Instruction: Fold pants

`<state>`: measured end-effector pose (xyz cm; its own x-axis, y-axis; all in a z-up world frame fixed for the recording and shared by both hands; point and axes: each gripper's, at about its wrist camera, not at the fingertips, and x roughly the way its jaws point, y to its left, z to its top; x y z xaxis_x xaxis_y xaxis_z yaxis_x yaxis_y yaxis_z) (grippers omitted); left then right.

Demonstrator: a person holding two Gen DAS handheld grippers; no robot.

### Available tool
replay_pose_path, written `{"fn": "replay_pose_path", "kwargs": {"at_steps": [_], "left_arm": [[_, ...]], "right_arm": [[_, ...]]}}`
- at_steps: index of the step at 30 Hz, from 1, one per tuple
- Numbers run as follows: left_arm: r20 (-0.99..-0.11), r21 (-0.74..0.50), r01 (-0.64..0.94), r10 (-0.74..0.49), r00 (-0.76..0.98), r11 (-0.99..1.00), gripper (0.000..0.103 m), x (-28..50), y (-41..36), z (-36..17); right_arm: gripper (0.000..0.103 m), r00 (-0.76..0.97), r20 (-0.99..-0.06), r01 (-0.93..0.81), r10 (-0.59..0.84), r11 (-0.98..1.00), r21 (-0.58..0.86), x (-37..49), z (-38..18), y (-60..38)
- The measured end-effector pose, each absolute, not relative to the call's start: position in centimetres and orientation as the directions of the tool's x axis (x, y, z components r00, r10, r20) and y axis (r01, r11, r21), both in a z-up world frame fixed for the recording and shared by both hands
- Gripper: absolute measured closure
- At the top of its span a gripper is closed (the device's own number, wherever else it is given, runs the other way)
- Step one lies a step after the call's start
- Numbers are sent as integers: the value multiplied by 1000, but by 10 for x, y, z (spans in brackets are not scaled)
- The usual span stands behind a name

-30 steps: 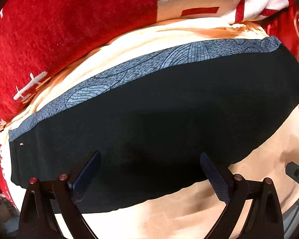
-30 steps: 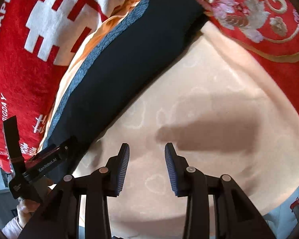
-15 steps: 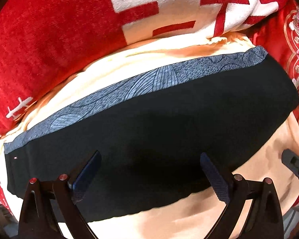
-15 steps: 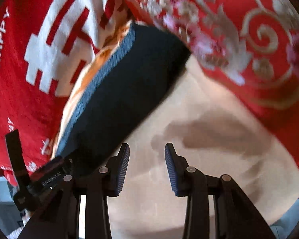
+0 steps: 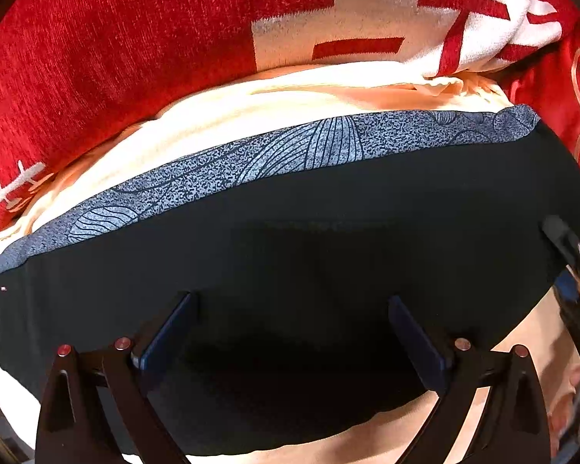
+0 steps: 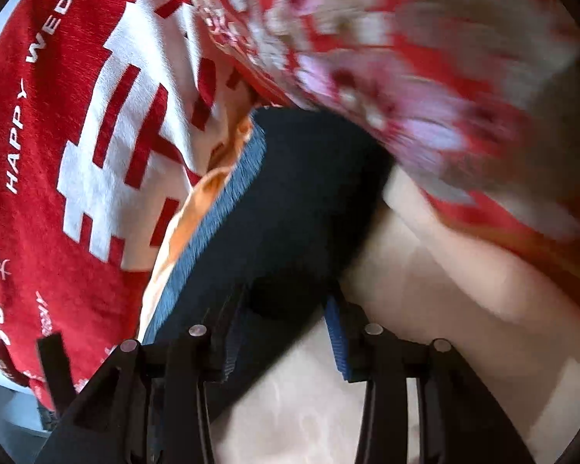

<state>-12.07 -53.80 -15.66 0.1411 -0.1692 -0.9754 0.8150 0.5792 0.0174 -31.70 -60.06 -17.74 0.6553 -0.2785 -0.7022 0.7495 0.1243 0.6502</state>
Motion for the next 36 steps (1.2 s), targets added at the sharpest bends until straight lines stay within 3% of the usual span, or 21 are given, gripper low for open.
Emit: {"fn": "replay_pose_path", "kwargs": {"at_steps": [2, 3, 4, 5, 7, 10, 13, 15, 21, 26, 29, 36], "left_arm": [[-978, 10, 813, -165, 129, 582, 6, -119, -538, -151], [-976, 18, 813, -164, 140, 583, 23, -117, -538, -146], [-973, 19, 812, -177, 151, 584, 31, -114, -537, -138], [-972, 7, 812, -188, 144, 584, 33, -100, -535, -130], [-963, 2, 807, -215, 160, 590, 33, -94, -536, -119], [-955, 38, 825, -223, 196, 564, 33, -97, -546, -117], [-966, -12, 858, -227, 123, 514, 33, -116, -557, -139], [-951, 38, 870, -249, 182, 492, 33, -128, -556, -144], [-960, -89, 873, -274, 52, 479, 33, -105, -549, -133], [-945, -127, 859, -324, 48, 495, 33, -65, -504, -110], [-946, -129, 839, -320, 57, 529, 19, -38, -468, -99], [-960, -48, 763, -240, 142, 644, 19, 45, -368, -96]], "right_arm": [[57, 647, -703, 754, -296, 114, 646, -308, -178, -606], [57, 641, -712, 759, -287, 97, 644, -303, -178, -610], [62, 623, -735, 775, -267, 82, 627, -300, -176, -613], [80, 600, -761, 795, -247, 76, 602, -297, -173, -616], [88, 621, -749, 780, -229, 94, 618, -297, -163, -620], [90, 655, -721, 756, -226, 205, 622, -291, -135, -619], [91, 673, -697, 734, -245, 332, 592, -276, -103, -611], [91, 678, -696, 722, -236, 392, 570, -264, -92, -605], [91, 648, -716, 719, -259, 517, 464, -235, -67, -583], [91, 629, -733, 691, -259, 618, 375, -211, -43, -558], [91, 604, -750, 653, -270, 707, 271, -189, -27, -532], [91, 531, -801, 542, -276, 837, 71, -108, -31, -453]]}}
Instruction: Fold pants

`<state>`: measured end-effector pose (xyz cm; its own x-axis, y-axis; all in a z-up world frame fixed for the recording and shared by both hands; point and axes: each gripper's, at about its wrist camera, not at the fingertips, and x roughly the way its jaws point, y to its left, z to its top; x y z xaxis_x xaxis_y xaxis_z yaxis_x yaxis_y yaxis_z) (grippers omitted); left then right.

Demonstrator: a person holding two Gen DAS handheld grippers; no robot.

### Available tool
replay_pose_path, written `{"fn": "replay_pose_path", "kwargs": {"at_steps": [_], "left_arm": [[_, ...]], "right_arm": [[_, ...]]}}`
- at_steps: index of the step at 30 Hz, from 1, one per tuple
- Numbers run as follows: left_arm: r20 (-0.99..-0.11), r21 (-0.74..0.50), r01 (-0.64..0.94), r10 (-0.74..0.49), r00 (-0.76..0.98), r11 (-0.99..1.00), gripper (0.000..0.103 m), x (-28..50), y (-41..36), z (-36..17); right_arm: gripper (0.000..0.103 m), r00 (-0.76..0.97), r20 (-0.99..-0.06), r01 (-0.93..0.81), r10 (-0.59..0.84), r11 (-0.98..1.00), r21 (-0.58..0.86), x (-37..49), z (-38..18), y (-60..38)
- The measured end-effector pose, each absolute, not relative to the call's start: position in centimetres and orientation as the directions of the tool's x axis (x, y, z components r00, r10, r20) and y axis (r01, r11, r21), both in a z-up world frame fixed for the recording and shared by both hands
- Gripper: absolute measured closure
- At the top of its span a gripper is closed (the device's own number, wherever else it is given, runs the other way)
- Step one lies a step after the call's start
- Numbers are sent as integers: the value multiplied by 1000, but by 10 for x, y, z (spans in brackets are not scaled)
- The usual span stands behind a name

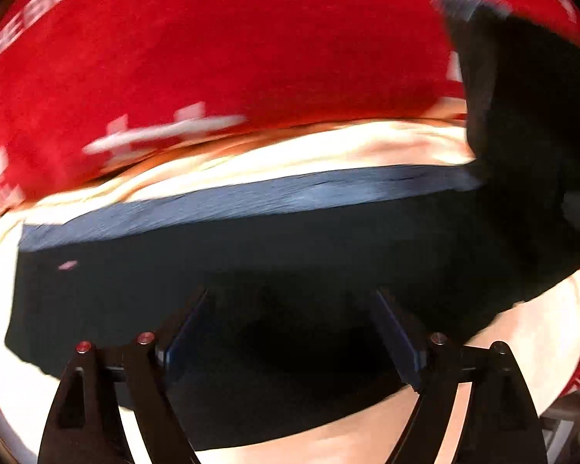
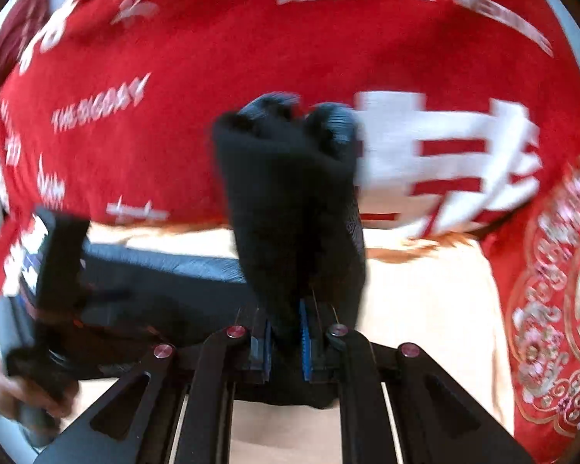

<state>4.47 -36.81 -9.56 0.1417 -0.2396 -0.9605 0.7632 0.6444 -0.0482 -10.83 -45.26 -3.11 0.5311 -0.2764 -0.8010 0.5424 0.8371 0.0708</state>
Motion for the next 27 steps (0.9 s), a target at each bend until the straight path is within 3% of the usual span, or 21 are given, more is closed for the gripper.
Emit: {"fn": "replay_pose_path", "kwargs": {"at_steps": [6, 8, 10, 12, 13, 18, 22, 25, 27], "left_arm": [[-973, 22, 688, -142, 181, 726, 19, 103, -286, -108], [-977, 25, 680, -125, 172, 733, 19, 106, -270, -113], [-978, 22, 678, -126, 168, 735, 19, 109, -265, -117], [-978, 12, 675, -131, 160, 737, 19, 112, -261, -117], [-978, -6, 672, -144, 150, 741, 19, 113, -260, -115], [-972, -58, 684, -199, 128, 727, 19, 99, -276, -107], [-978, -62, 723, -186, 93, 688, 19, 90, -309, -132], [-988, -43, 729, -136, 69, 683, 19, 67, -324, -152], [-984, -56, 713, -159, 79, 699, 19, 63, -322, -152]], "right_arm": [[85, 389, -884, 390, -260, 916, -98, -39, -98, -365], [82, 292, -898, 288, -329, 926, -246, -20, -128, -328], [79, 229, -854, 180, -467, 882, -435, -17, -146, -294], [71, 232, -852, 159, -469, 883, -442, -28, -139, -279], [65, 239, -863, 174, -444, 894, -412, -33, -132, -277], [65, 352, -926, 380, -134, 925, 11, -64, -83, -306], [65, 578, -797, 624, 173, 536, 569, -92, -94, -386], [65, 669, -701, 626, 247, 322, 710, -98, -122, -408], [65, 663, -693, 658, 282, 222, 720, -101, -143, -410]]}}
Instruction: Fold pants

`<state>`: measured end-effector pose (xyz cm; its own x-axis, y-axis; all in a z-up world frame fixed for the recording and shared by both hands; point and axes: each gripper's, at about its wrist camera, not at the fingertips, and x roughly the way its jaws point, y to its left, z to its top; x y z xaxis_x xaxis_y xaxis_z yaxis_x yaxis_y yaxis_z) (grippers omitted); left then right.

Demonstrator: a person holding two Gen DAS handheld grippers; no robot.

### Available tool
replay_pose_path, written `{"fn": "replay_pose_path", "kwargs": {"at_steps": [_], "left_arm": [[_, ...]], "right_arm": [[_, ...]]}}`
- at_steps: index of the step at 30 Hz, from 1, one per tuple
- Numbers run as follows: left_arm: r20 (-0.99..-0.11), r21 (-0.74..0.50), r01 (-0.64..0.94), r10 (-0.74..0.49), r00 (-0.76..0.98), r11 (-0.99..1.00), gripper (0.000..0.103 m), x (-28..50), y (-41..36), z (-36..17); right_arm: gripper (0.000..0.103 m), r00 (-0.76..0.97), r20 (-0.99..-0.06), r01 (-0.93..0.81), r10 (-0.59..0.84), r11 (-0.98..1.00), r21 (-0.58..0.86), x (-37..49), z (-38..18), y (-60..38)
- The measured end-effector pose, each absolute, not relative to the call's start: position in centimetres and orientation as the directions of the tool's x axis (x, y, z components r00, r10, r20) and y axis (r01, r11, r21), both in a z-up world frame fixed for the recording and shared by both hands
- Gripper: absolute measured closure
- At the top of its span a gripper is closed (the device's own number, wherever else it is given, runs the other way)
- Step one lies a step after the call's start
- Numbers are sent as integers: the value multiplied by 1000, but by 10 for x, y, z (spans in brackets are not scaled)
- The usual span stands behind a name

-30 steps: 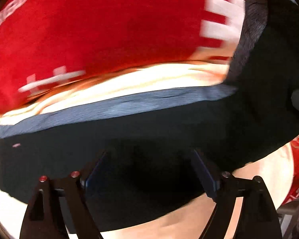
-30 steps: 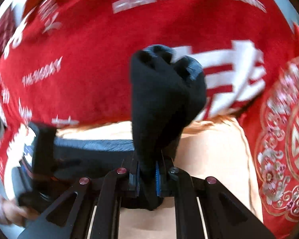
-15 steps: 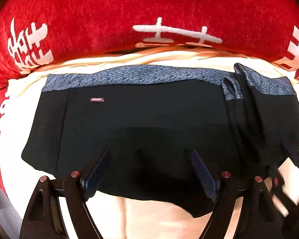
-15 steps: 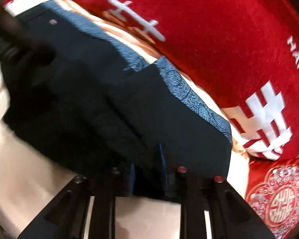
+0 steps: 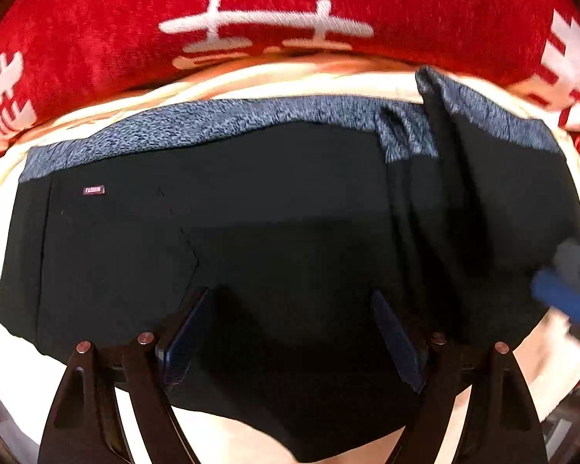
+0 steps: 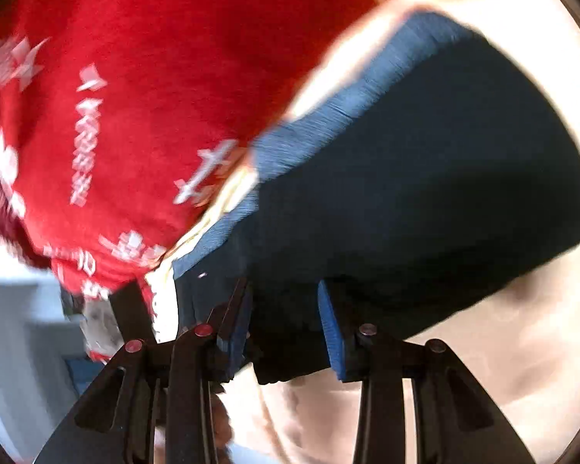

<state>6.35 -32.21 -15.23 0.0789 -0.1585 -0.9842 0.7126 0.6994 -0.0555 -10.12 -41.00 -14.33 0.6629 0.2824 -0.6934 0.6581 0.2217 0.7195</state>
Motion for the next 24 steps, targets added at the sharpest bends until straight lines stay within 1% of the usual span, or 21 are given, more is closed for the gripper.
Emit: {"fn": "replay_pose_path", "kwargs": {"at_steps": [2, 3, 4, 7, 9, 14, 15, 16, 17, 19, 24], "left_arm": [[-984, -59, 707, -161, 78, 705, 18, 63, -322, -153], [-984, -58, 704, -158, 78, 708, 13, 64, -317, -156], [-985, -49, 701, -150, 83, 712, 11, 65, -314, -157], [-987, -61, 699, -149, 66, 712, 11, 67, -314, -159], [-987, -48, 707, -143, 76, 705, 11, 67, -316, -158], [-985, -50, 701, -149, 82, 711, 11, 72, -309, -158], [-985, -53, 700, -151, 79, 712, 11, 72, -309, -160], [-986, -57, 699, -152, 75, 713, 11, 74, -309, -161], [-986, -57, 700, -149, 71, 712, 11, 74, -309, -160], [-987, -47, 701, -139, 75, 711, 11, 75, -307, -157], [-979, -31, 695, -163, 125, 718, 11, 86, -295, -136]], "right_arm": [[65, 683, -665, 654, 302, 152, 741, -105, -154, -411], [65, 686, -660, 659, 306, 123, 742, -110, -159, -408], [65, 695, -651, 659, 305, 93, 747, -114, -163, -408], [65, 758, -604, 625, 247, -8, 781, -129, -169, -411], [65, 784, -583, 602, 213, -34, 798, -131, -173, -420], [65, 808, -554, 584, 198, -149, 798, -133, -196, -430], [69, 815, -549, 577, 188, -160, 801, -133, -197, -431], [86, 812, -555, 580, 179, -158, 799, -133, -196, -434], [94, 808, -561, 586, 180, -144, 797, -133, -194, -437], [97, 812, -553, 578, 184, -133, 805, -135, -189, -439], [98, 798, -553, 571, 239, -4, 821, -133, -151, -435]]}}
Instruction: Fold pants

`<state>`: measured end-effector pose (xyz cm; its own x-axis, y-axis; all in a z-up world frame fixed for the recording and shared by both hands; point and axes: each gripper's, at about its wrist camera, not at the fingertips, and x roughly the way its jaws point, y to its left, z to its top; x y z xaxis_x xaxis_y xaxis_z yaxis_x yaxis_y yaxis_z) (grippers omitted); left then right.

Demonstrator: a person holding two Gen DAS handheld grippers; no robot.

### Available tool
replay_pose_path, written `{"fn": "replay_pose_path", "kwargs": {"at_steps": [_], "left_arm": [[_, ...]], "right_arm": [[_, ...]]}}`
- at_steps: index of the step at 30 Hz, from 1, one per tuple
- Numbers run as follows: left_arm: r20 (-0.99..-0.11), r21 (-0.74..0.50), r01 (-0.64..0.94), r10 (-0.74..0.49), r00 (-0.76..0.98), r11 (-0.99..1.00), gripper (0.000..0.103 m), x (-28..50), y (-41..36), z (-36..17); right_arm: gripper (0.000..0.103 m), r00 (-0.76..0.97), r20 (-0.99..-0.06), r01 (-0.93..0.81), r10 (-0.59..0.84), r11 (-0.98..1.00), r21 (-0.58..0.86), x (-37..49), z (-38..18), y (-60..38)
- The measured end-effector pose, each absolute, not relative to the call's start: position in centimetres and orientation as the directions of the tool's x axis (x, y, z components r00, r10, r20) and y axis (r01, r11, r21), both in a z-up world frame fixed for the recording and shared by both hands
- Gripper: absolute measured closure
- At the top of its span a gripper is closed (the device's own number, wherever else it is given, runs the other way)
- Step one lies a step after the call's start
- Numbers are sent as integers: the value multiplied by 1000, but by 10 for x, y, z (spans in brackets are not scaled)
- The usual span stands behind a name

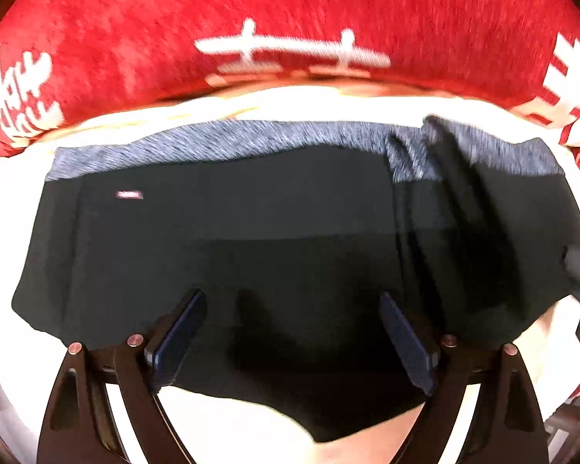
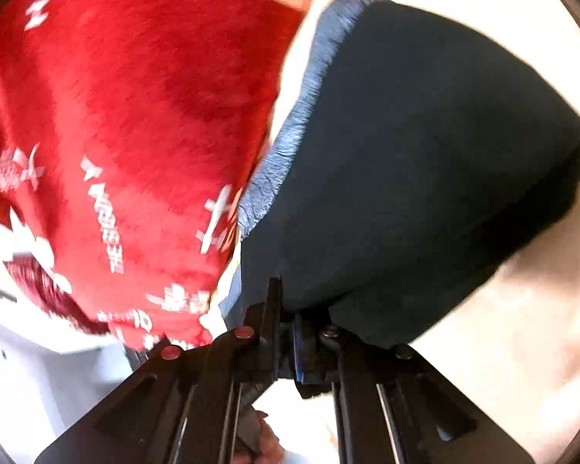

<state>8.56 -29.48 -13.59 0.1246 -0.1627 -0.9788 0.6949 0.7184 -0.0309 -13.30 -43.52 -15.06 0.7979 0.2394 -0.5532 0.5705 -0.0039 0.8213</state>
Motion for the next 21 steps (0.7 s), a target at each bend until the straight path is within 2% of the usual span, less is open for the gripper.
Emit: {"fn": "replay_pose_path", "kwargs": {"at_steps": [2, 8, 10, 13, 16, 18, 19, 20, 21], "left_arm": [[-977, -18, 698, -161, 140, 716, 11, 87, -290, -131], [-976, 11, 703, -146, 164, 711, 11, 90, -289, -124], [-974, 5, 712, -159, 163, 702, 11, 84, -294, -115], [-971, -8, 733, -180, 156, 680, 11, 76, -308, -98], [-964, -44, 751, -226, 142, 659, 11, 70, -331, -80], [-962, -56, 759, -238, 133, 648, 11, 70, -348, -79], [-962, -62, 765, -242, 125, 642, 11, 69, -359, -79], [-961, -66, 769, -247, 122, 636, 11, 66, -371, -78], [-960, -70, 772, -254, 121, 632, 11, 61, -376, -74]], "right_arm": [[98, 770, -578, 593, 270, 34, 805, -132, -147, -427], [98, 683, -659, 680, 315, 58, 731, -118, -192, -413], [98, 662, -679, 689, 317, 100, 718, -113, -184, -414], [90, 578, -724, 683, 377, 263, 682, -102, -157, -415], [89, 542, -772, 617, 332, 467, 634, -107, -109, -425], [70, 555, -786, 594, 273, 531, 604, -122, -84, -441], [45, 564, -794, 602, 226, 547, 582, -132, -74, -458], [32, 572, -803, 617, 168, 558, 555, -141, -68, -476], [32, 571, -812, 633, 119, 565, 529, -150, -67, -492]]}}
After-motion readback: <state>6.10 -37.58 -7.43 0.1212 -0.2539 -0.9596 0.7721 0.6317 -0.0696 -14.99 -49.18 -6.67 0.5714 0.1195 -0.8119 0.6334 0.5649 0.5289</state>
